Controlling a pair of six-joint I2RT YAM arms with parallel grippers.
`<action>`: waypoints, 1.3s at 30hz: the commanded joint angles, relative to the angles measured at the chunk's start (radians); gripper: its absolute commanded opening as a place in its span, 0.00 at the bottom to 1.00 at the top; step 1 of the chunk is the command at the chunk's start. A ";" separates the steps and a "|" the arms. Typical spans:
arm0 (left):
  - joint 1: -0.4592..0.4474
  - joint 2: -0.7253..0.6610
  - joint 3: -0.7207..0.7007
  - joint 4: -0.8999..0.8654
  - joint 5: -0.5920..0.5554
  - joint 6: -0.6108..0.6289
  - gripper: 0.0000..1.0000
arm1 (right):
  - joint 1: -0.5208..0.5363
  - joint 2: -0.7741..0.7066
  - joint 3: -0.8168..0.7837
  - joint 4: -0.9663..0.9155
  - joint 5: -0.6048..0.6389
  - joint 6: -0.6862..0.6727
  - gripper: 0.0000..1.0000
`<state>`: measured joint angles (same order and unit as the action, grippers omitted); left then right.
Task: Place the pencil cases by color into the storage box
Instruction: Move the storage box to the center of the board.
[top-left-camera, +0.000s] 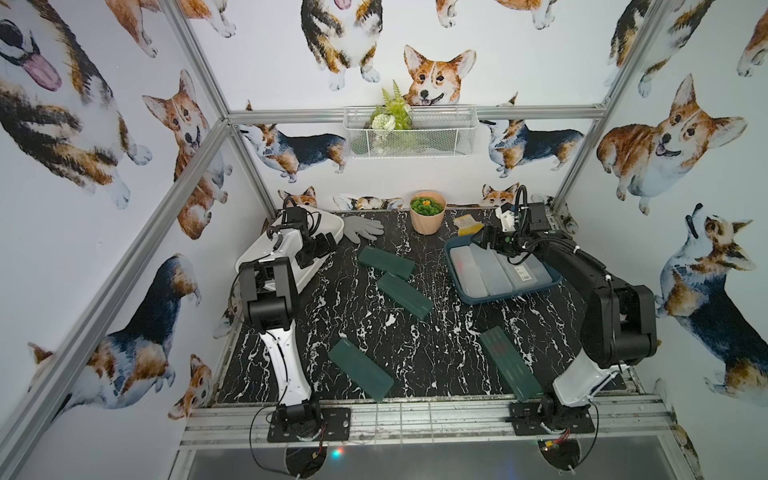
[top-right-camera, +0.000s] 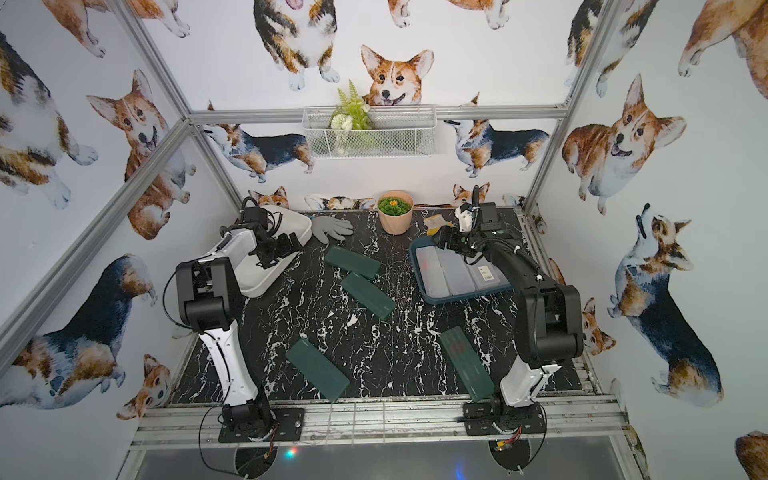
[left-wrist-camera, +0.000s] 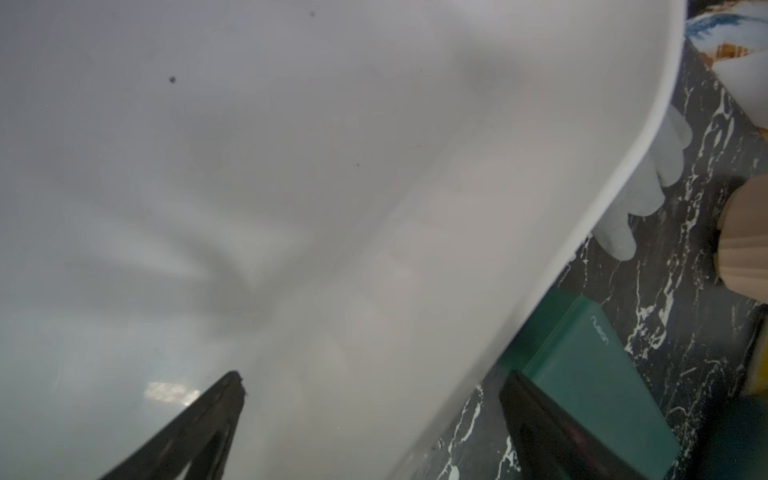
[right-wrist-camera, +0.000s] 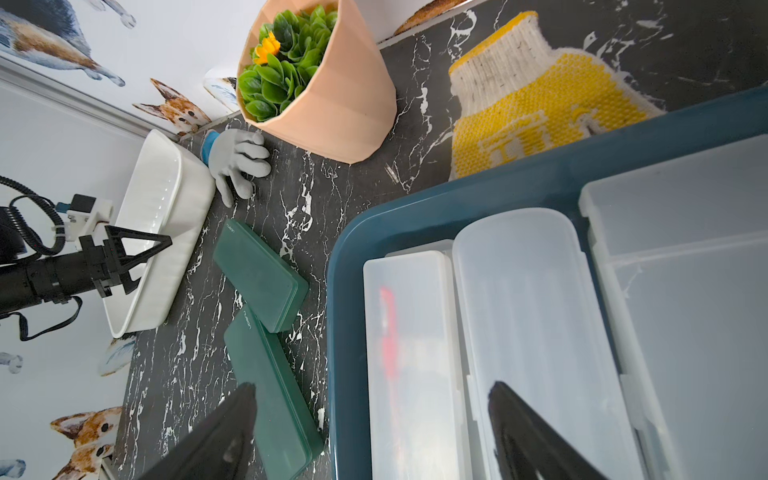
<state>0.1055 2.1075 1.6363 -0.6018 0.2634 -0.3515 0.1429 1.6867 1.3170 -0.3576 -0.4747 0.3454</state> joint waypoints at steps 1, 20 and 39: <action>-0.007 -0.040 -0.040 0.009 0.022 0.002 0.99 | 0.002 -0.019 -0.025 0.026 -0.013 0.001 0.88; -0.080 -0.296 -0.336 0.003 0.002 0.065 0.98 | -0.006 -0.031 -0.071 0.063 -0.048 0.032 0.87; -0.270 -0.464 -0.546 -0.004 -0.031 0.082 0.98 | 0.075 -0.110 -0.082 -0.053 0.038 -0.060 0.86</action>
<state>-0.1486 1.6699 1.0958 -0.6048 0.2279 -0.2657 0.2024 1.6001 1.2320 -0.3649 -0.4808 0.3355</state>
